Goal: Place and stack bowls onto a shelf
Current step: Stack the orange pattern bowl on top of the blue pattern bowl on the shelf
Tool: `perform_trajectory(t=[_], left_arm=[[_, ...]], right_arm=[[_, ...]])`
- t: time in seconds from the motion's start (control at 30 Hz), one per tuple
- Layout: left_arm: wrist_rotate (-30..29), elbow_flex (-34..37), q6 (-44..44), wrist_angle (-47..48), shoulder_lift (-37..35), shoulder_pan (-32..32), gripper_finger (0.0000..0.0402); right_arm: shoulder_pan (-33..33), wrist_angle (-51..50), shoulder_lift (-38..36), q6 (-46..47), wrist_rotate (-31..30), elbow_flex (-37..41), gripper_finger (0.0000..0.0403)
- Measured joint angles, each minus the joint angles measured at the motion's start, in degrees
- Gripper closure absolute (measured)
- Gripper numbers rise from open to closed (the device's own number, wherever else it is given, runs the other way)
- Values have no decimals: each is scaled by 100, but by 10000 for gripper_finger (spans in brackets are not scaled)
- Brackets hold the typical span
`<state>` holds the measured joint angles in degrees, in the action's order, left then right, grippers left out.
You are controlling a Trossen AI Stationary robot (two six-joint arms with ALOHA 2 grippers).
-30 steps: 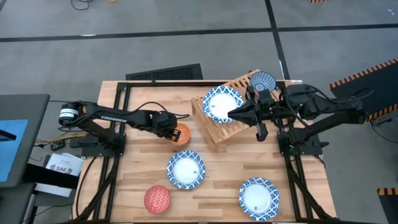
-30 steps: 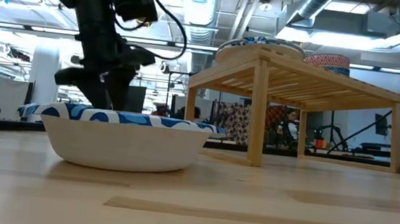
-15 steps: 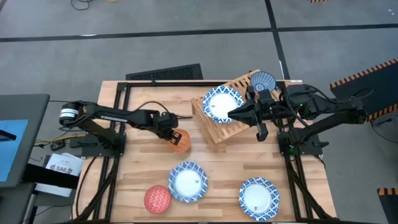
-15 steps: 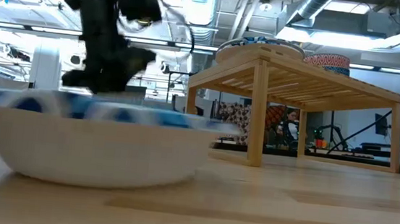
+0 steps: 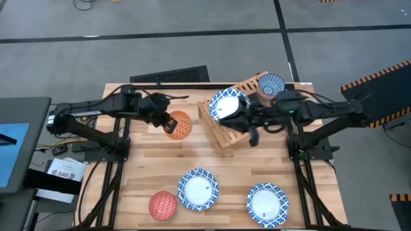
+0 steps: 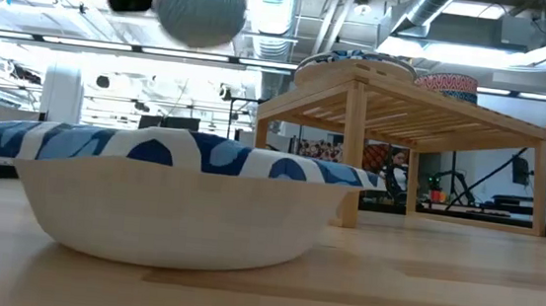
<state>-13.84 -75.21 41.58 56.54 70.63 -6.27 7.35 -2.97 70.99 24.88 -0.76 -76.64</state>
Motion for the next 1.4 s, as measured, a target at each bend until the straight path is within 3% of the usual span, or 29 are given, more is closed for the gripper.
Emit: perform_trajectory(t=[0.27, 0.47, 0.7, 0.93, 1.07, 1.4], left_arm=[[-902, -981, -235, -6, 568, 556, 400], [-1807, -1063, -16, -98, 1028, 1070, 401], [-3186, -1061, 767, -431, 1333, 1627, 398], [-5055, -1060, 1319, -519, 1353, 2411, 398], [-5455, -1059, 1420, -538, 1353, 2614, 399], [-5724, -1054, 1300, -746, 1381, 2648, 399]], right_arm=[[93, -2474, 1100, 18, 182, -1355, 334], [208, -3907, 1531, 311, 58, -1787, 283], [200, -4133, 1834, 800, -825, -1781, 207], [281, -3786, 1863, 873, -1854, -1790, 201], [274, -3481, 1863, 874, -2019, -1790, 206], [186, -3237, 1919, 1204, -2083, -1786, 207]])
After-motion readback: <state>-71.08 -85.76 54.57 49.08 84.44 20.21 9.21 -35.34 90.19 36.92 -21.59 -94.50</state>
